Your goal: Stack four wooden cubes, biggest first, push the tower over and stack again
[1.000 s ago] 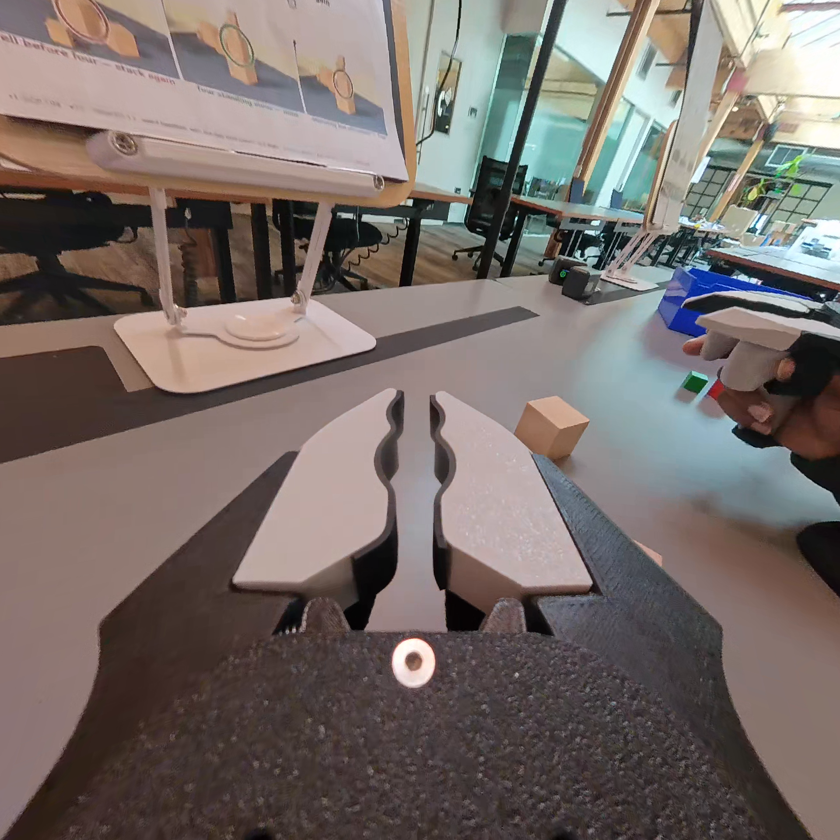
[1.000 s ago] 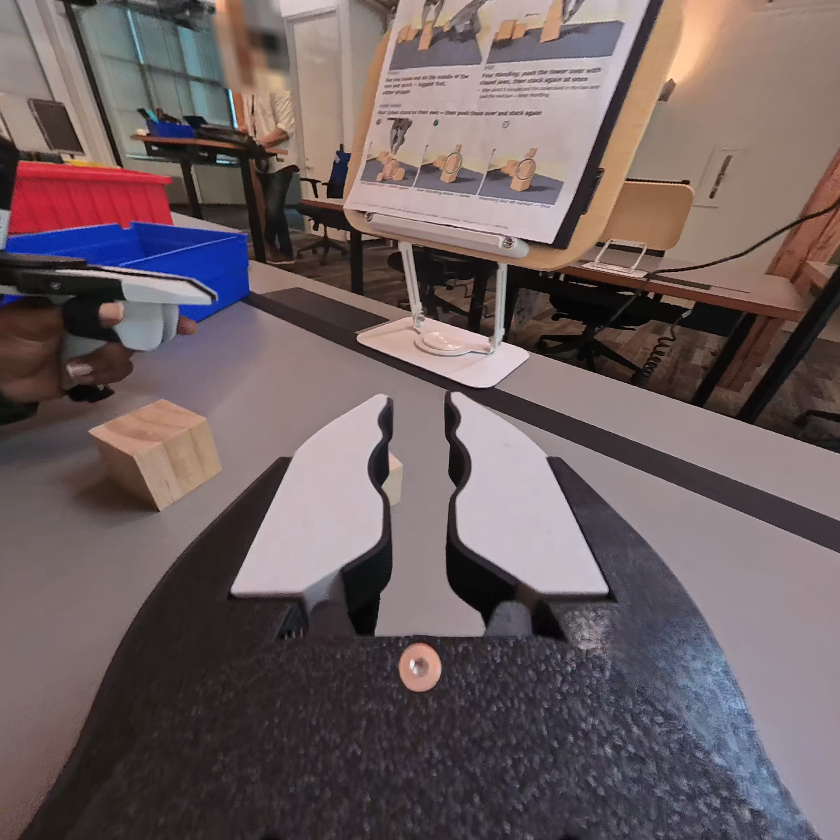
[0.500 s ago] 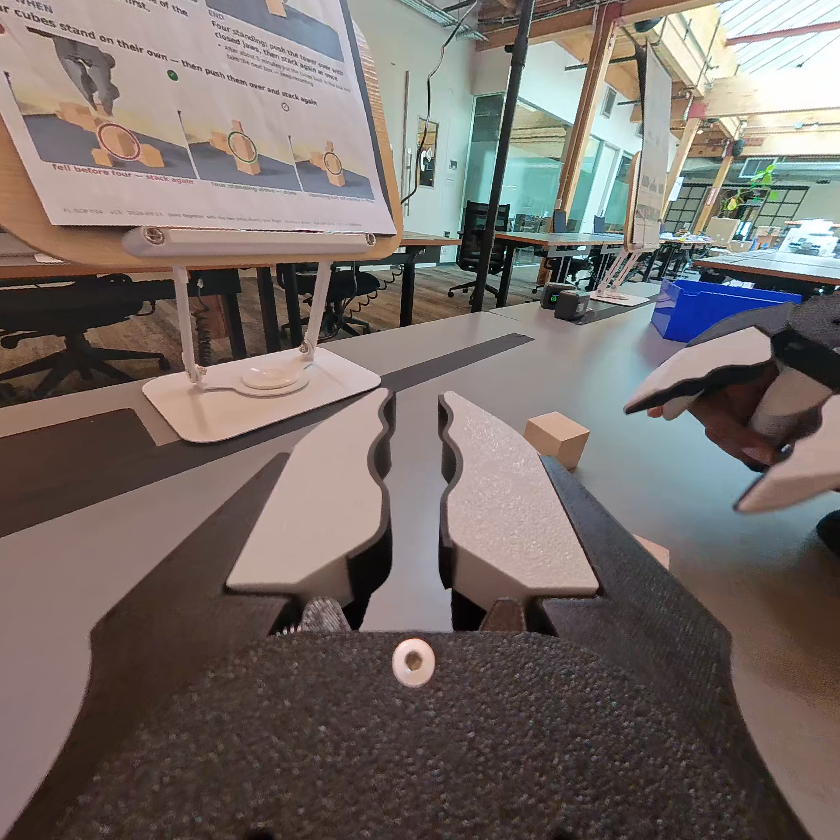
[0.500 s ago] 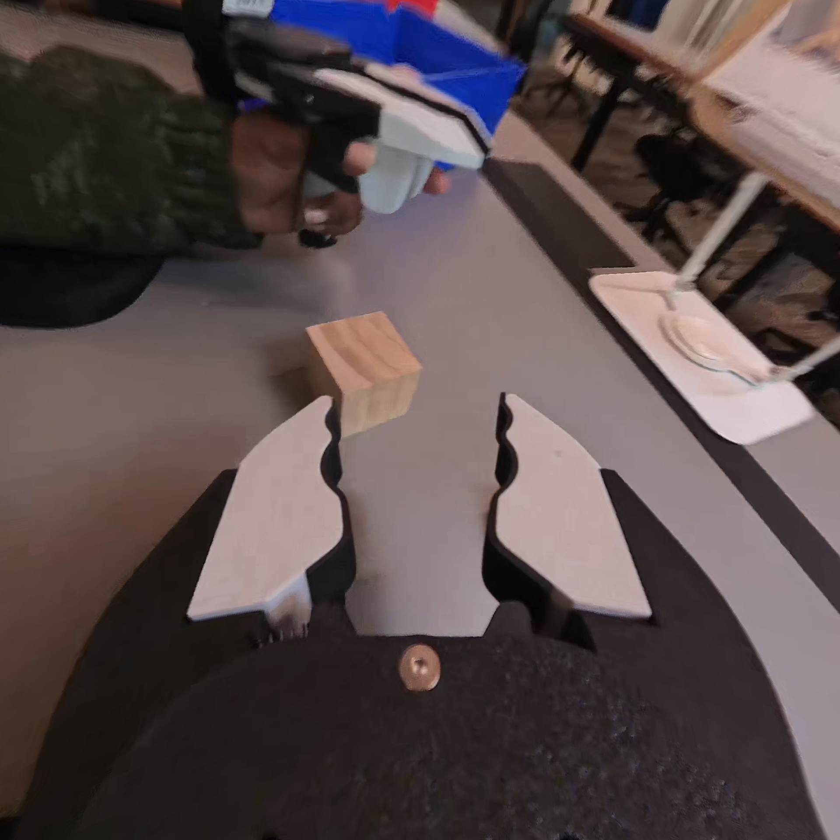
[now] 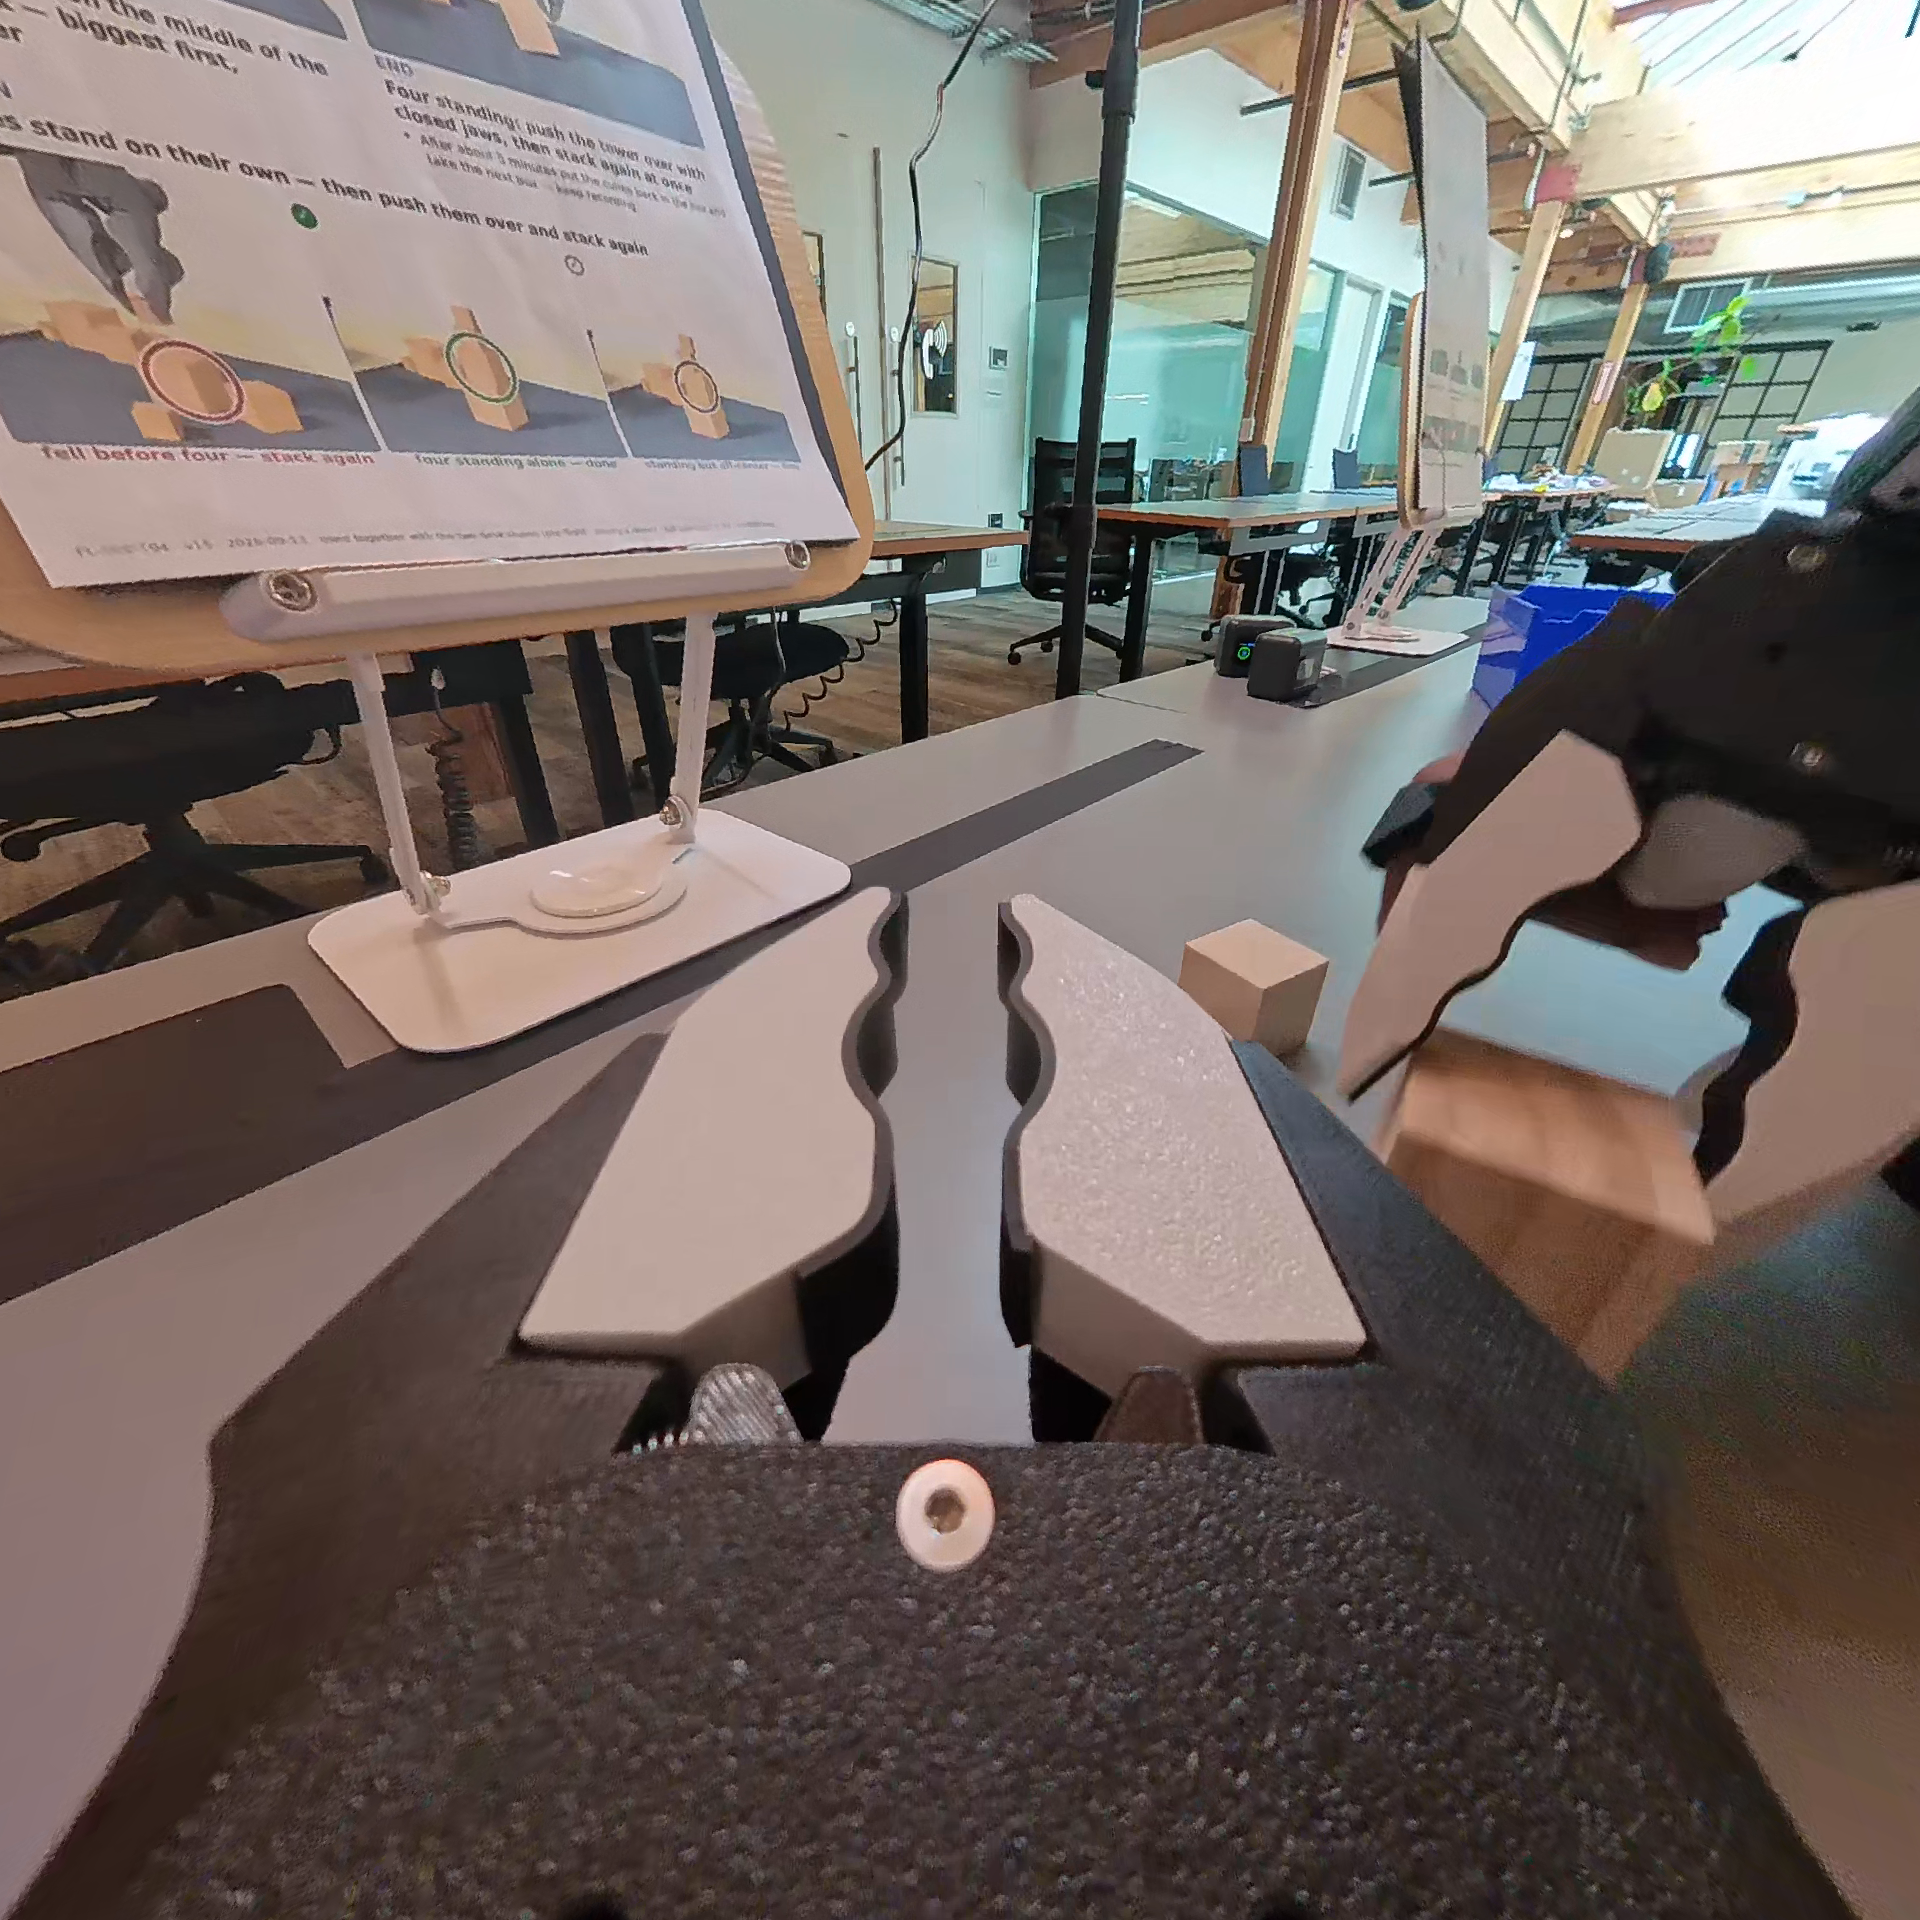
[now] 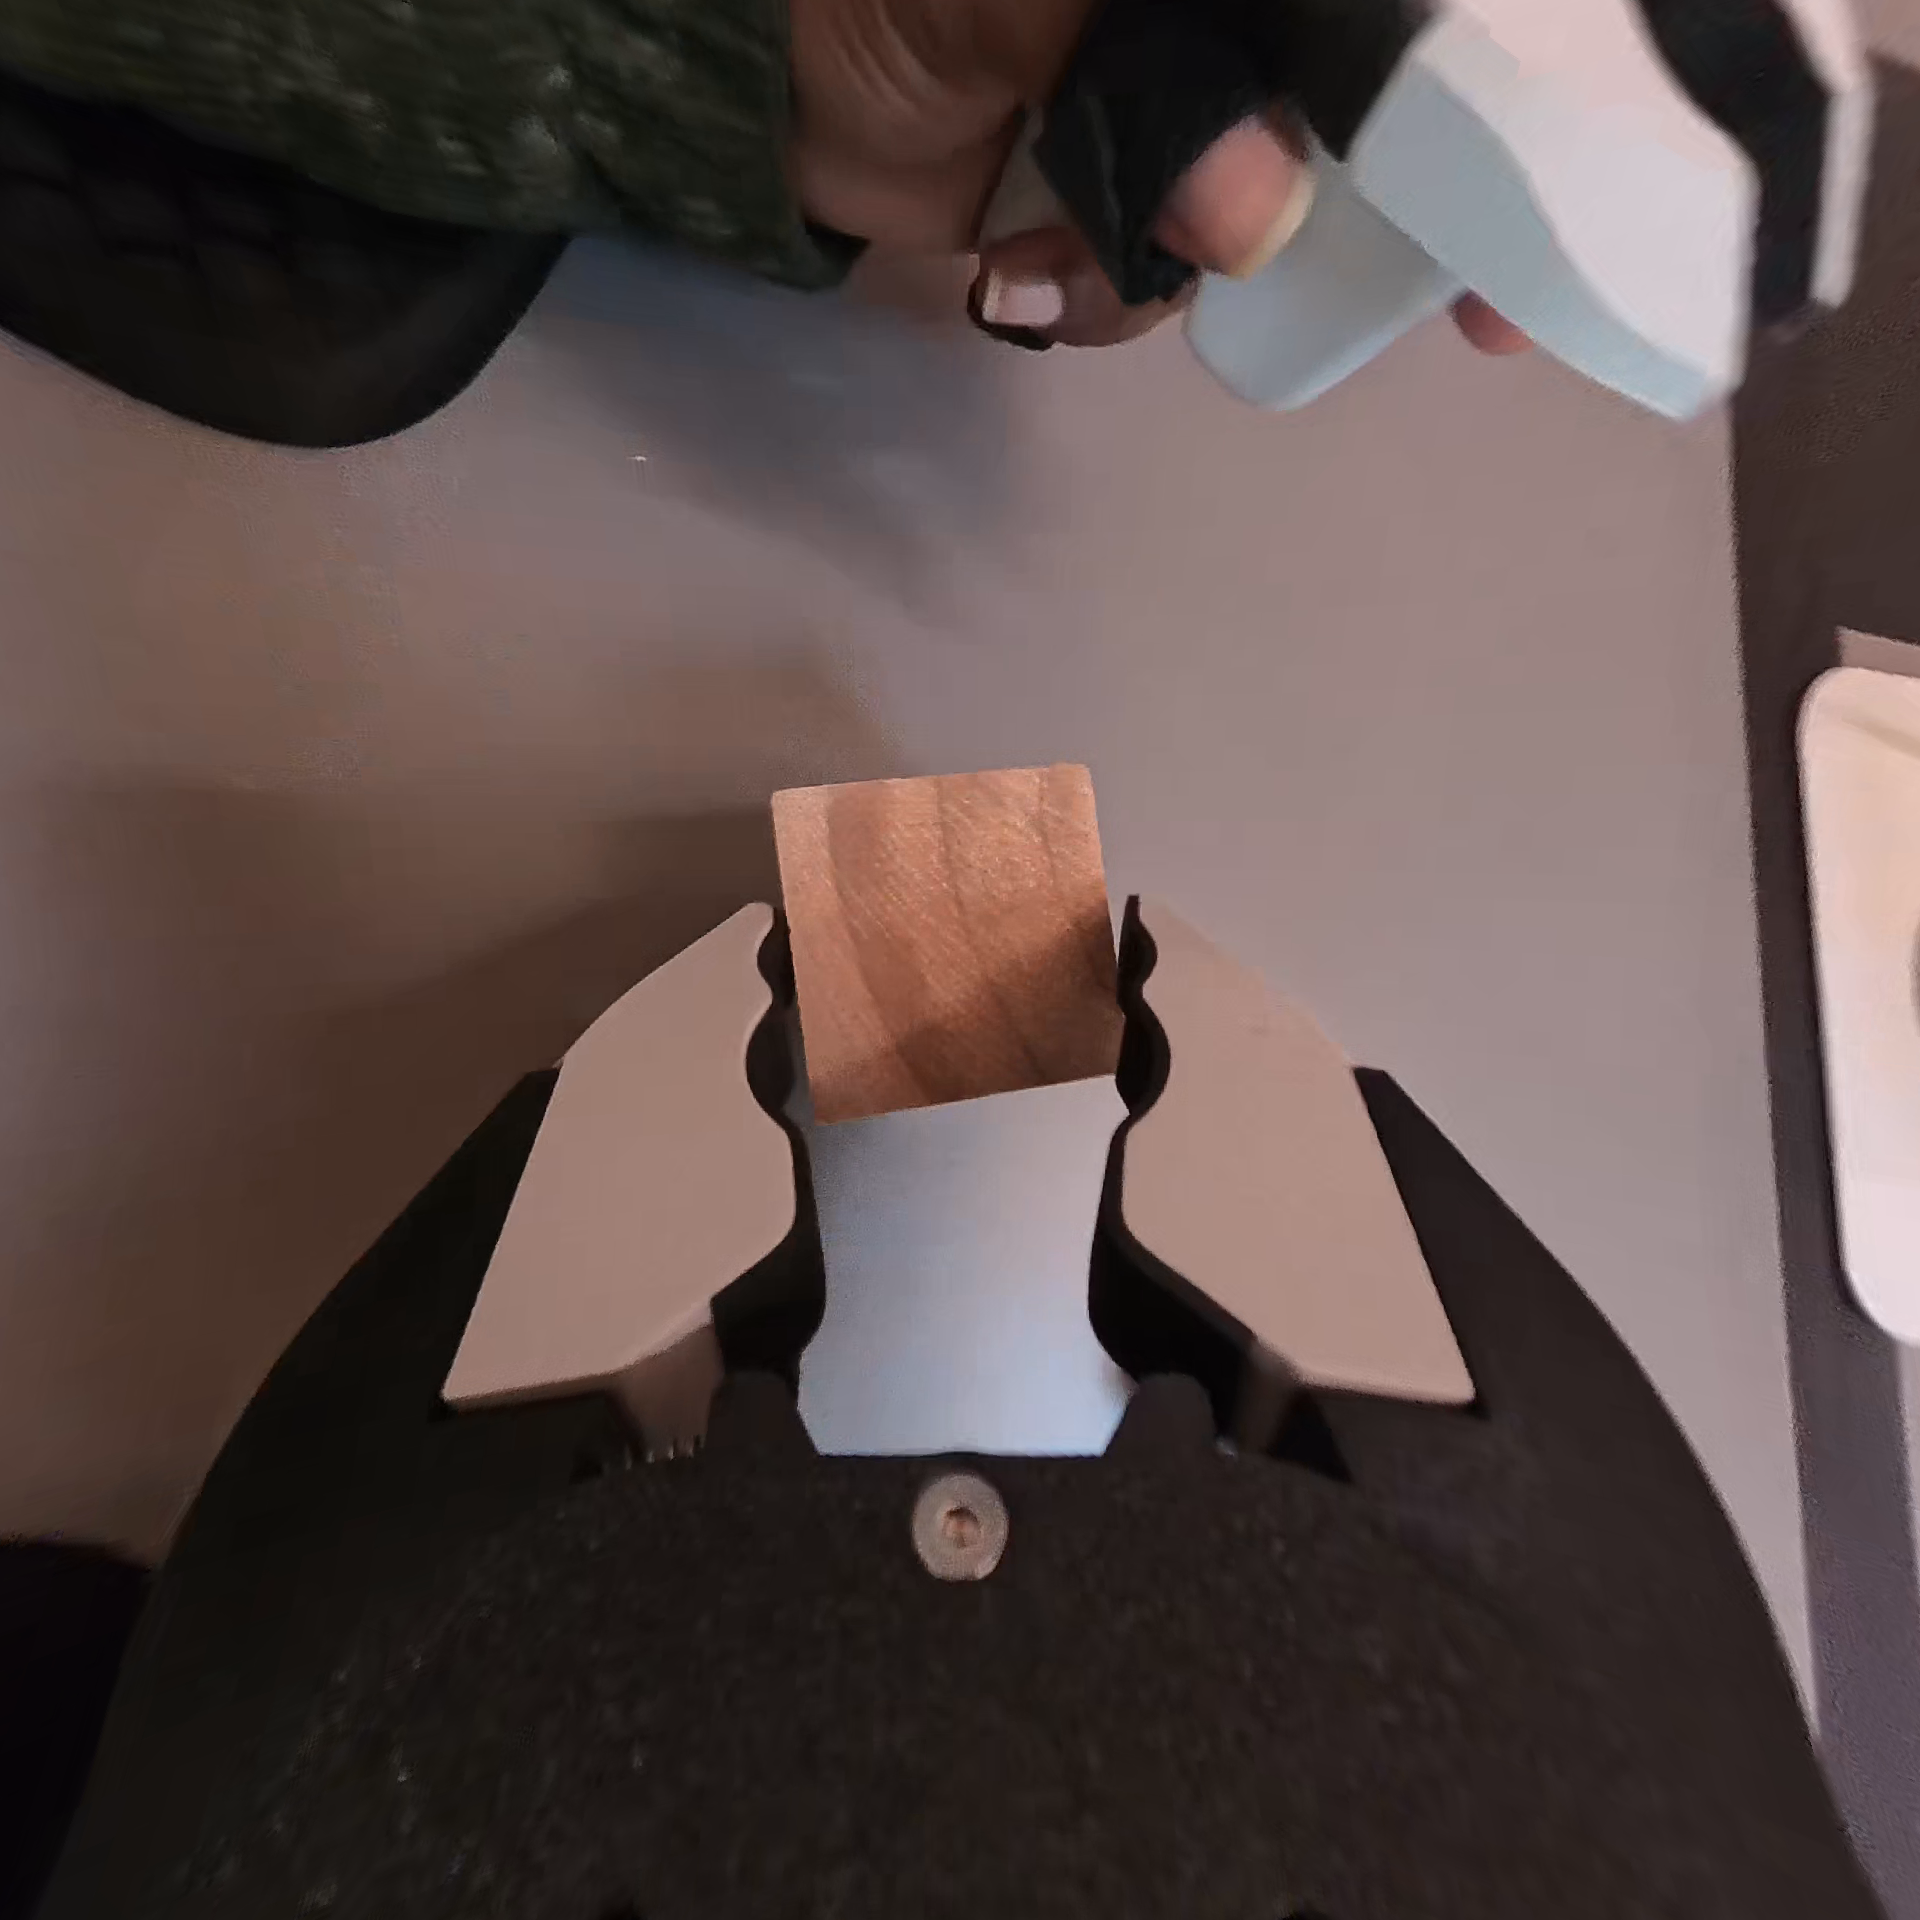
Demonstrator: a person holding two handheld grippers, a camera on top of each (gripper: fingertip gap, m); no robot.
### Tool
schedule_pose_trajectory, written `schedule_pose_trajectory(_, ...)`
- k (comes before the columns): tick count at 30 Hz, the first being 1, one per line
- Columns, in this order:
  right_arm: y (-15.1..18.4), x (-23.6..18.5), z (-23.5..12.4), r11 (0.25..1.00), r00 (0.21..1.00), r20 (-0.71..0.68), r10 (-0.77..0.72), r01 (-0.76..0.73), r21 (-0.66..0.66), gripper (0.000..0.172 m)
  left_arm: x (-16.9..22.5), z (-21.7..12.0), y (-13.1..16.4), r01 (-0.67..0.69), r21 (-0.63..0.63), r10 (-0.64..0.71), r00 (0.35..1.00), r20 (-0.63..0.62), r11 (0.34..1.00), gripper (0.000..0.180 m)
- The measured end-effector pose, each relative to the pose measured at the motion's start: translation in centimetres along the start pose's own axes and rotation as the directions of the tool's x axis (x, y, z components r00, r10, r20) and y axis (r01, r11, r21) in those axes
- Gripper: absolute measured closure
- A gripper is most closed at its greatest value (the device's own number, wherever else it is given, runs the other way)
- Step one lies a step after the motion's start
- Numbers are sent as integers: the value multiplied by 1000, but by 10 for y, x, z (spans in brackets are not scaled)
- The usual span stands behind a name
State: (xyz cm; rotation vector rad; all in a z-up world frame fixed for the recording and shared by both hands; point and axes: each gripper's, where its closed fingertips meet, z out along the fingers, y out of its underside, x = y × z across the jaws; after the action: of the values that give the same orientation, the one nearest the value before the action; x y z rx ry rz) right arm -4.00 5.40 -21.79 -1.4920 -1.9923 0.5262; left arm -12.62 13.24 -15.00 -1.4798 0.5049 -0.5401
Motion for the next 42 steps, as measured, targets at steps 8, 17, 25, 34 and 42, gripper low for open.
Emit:
schedule_pose_trajectory(8, 94, -5, -57, 985, 989, -36, 144, -147, -88, 111, 4, 0, -5, 8, 16, -8, 1000, -15, 1000, 167)
schedule_pose_trajectory(17, 101, -1, -61, 979, 983, -49, 178, -182, -96, 95, 6, 4, 7, -17, -26, 17, 1000, -14, 1000, 167)
schedule_pose_trajectory(25, 77, 60, -72, 952, 949, -81, 304, -305, -2, 103, 9, 6, 11, -16, -41, 15, 999, -30, 999, 167)
schedule_pose_trajectory(34, 117, 86, -23, 883, 954, -97, 285, -301, -360, 130, 9, 8, 15, -15, -59, 13, 999, -41, 998, 168)
schedule_pose_trajectory(42, 74, 68, -75, 915, 967, -55, 249, -254, -315, 130, 10, 8, 13, -9, -58, 6, 999, -44, 998, 169)
